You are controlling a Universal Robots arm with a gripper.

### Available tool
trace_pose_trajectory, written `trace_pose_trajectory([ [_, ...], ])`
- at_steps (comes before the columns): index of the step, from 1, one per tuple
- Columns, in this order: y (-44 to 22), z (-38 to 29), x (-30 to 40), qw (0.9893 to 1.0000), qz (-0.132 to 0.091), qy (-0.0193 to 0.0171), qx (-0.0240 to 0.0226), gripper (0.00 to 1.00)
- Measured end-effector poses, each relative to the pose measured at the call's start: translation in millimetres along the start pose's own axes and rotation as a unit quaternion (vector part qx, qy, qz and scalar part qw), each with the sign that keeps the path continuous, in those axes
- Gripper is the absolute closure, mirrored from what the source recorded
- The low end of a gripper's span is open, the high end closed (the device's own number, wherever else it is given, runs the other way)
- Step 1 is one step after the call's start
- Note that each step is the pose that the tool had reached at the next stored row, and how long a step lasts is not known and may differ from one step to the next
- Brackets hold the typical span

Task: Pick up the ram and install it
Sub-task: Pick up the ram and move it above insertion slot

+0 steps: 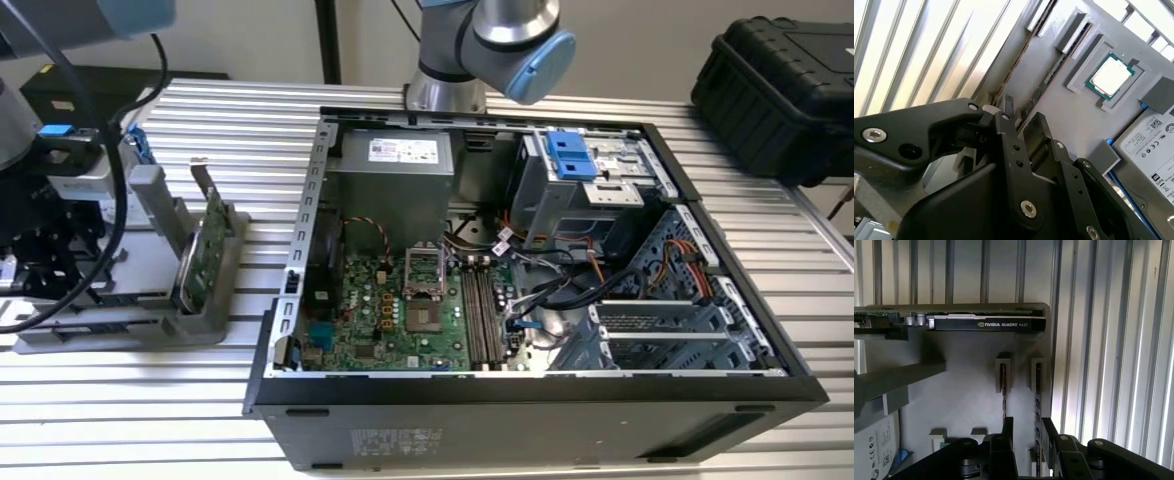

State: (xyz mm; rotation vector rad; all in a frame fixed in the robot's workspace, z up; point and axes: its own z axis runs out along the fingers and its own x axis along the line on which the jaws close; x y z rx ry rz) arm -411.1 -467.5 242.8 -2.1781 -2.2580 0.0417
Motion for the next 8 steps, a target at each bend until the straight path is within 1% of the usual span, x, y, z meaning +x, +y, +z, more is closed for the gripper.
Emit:
trace_pose_trajectory([
  [8,-0.2,7.3,-9.1,1.0000,0.000,0.0000,0.0000,0.00],
])
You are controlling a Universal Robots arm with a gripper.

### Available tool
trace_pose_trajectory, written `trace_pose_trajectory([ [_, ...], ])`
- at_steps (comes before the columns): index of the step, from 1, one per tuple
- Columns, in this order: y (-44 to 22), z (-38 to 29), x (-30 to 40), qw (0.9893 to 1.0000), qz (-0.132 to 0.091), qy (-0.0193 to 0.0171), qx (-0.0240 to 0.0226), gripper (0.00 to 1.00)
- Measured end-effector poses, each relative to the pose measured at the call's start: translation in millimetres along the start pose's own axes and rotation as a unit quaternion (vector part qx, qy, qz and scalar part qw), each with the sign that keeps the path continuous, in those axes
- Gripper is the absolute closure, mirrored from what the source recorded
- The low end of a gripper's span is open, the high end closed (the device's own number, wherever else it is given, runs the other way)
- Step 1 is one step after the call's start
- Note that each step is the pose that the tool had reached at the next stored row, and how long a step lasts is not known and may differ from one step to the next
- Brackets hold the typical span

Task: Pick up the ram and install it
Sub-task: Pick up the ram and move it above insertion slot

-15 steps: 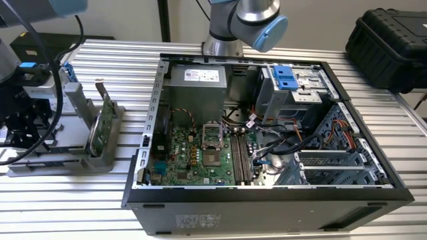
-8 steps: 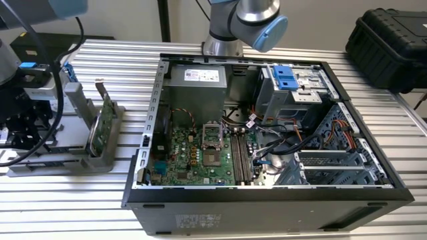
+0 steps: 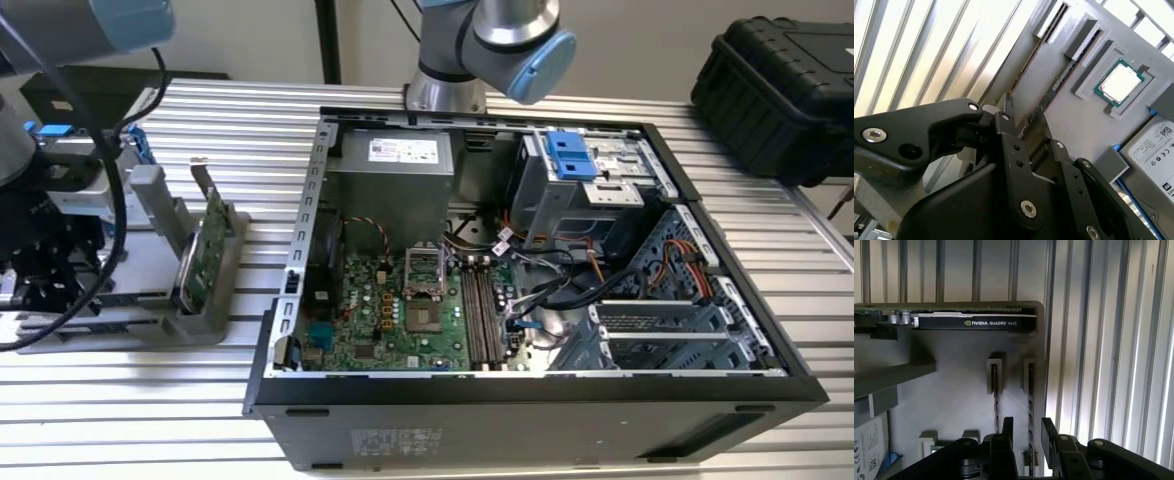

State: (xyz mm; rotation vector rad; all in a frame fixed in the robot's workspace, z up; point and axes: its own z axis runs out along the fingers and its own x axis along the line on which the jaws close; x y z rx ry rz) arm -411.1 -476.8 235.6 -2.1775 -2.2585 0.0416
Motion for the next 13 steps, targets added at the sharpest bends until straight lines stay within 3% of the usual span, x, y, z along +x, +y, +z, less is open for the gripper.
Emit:
trace_pose_trajectory([
  [6,-0.2,4.7,-7.6,1.0000,0.000,0.0000,0.0000,0.00],
  [13,-0.2,9.3,-9.2,1.0000,-0.003,0.0000,0.0000,0.00],
])
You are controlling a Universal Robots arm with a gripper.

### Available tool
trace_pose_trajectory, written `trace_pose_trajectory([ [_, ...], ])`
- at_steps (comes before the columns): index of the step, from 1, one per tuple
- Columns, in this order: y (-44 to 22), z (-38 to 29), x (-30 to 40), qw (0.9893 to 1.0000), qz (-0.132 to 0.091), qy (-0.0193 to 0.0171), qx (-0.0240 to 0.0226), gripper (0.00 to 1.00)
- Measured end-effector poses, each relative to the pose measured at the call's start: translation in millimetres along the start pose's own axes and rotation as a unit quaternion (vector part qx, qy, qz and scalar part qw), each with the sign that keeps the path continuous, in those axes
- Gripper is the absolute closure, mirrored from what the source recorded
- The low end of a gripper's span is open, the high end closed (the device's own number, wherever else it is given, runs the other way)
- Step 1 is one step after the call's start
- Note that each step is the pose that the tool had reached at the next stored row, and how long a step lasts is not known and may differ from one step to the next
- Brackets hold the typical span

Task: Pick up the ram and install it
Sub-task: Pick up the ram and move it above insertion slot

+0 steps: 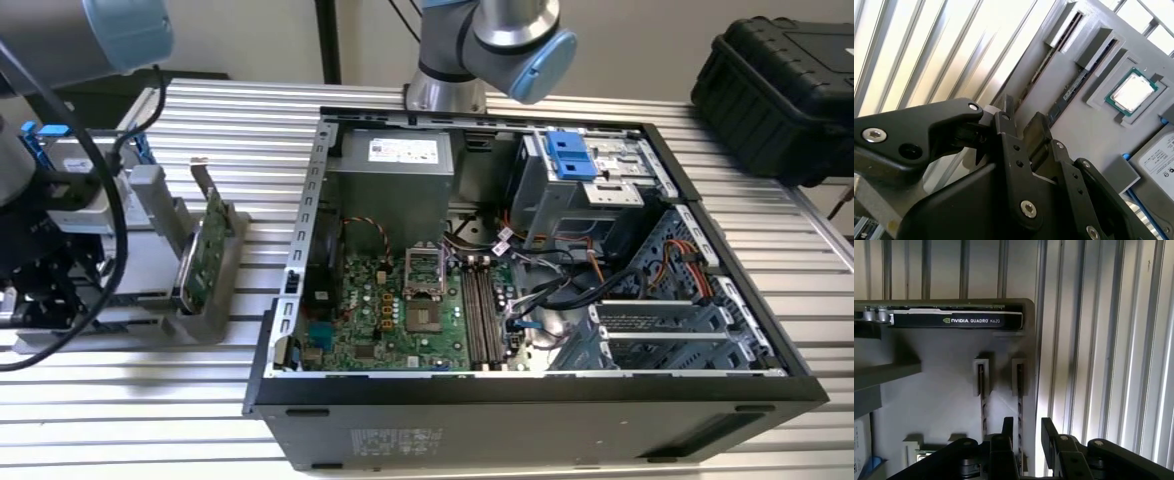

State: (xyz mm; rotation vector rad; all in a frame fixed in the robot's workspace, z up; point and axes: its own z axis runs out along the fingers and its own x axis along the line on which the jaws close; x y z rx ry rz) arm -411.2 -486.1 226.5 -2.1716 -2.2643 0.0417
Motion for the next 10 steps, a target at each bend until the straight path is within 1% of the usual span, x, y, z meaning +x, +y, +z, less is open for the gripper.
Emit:
trace_pose_trajectory([
  [10,0.0,1.3,-0.1,1.0000,-0.001,0.0000,-0.0001,0.00],
])
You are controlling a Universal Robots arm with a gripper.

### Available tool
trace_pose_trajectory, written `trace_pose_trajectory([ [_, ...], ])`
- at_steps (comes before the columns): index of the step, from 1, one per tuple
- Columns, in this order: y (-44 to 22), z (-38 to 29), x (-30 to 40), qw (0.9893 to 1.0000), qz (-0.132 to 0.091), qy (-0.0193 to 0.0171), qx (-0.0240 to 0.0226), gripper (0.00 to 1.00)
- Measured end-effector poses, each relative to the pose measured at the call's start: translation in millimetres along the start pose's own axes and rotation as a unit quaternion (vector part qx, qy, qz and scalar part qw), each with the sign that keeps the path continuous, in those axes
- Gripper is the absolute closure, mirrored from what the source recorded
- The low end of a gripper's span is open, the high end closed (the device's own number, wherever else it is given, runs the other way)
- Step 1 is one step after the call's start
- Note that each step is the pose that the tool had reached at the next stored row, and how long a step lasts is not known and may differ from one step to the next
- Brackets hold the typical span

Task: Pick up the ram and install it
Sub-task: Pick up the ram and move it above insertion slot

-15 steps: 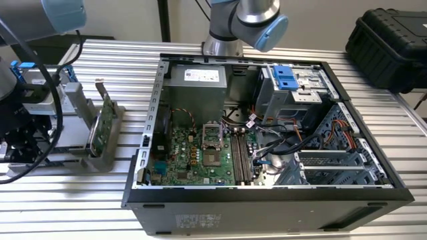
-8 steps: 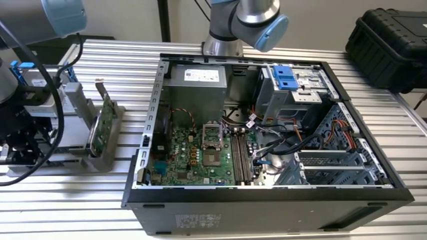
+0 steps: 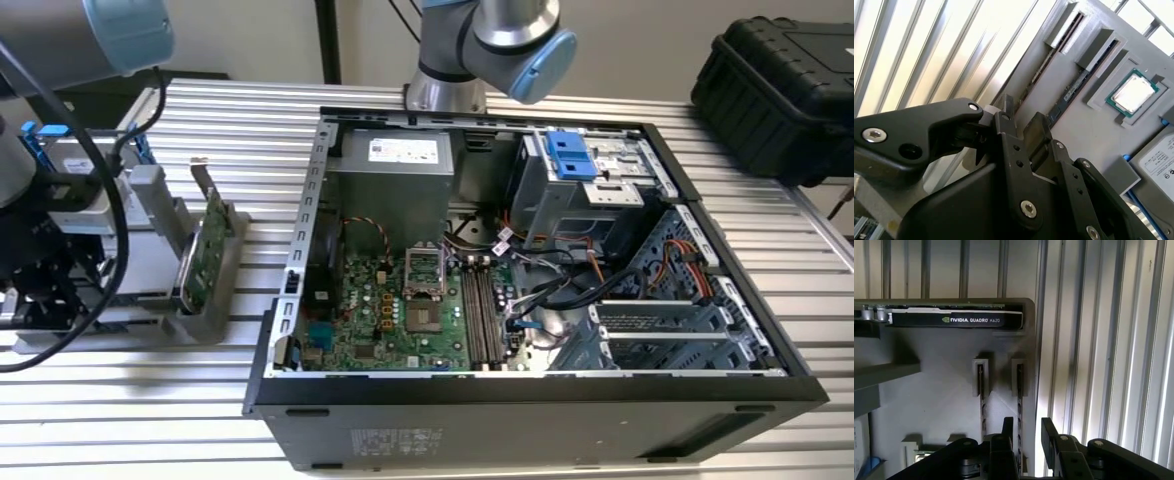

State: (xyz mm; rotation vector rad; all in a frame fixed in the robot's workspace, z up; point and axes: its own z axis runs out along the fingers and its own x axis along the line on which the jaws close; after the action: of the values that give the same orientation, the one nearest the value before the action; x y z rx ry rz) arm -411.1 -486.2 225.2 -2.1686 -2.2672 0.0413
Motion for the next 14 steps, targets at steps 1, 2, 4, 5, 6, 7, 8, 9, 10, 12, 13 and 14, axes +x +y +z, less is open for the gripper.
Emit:
trace_pose_trajectory([
  [1,0.0,0.6,0.0,1.0000,0.000,0.0000,0.0000,0.00],
  [2,0.0,1.0,0.0,1.0000,-0.001,0.0000,0.0000,0.00],
  [4,-0.4,2.3,0.3,1.0000,-0.001,-0.0001,0.0001,0.00],
  [5,-1.1,2.9,0.9,1.0000,-0.002,-0.0001,0.0001,0.00],
  [6,-1.6,3.7,1.3,1.0000,-0.002,-0.0001,0.0001,0.00],
  [7,-1.8,4.7,1.5,1.0000,-0.003,-0.0001,0.0000,0.00],
  [8,-2.0,5.7,1.7,1.0000,-0.004,-0.0001,0.0000,0.00],
  [9,-2.2,6.8,2.1,1.0000,-0.005,-0.0002,-0.0001,0.00],
  [10,-2.3,7.7,2.4,1.0000,-0.006,-0.0002,-0.0001,0.00],
  [12,-2.2,9.3,2.5,1.0000,-0.009,-0.0003,-0.0001,0.00],
  [13,-2.2,10.1,2.5,0.9999,-0.010,-0.0003,-0.0001,0.00],
  [14,-2.2,10.9,2.6,0.9999,-0.011,-0.0003,-0.0002,0.00],
])
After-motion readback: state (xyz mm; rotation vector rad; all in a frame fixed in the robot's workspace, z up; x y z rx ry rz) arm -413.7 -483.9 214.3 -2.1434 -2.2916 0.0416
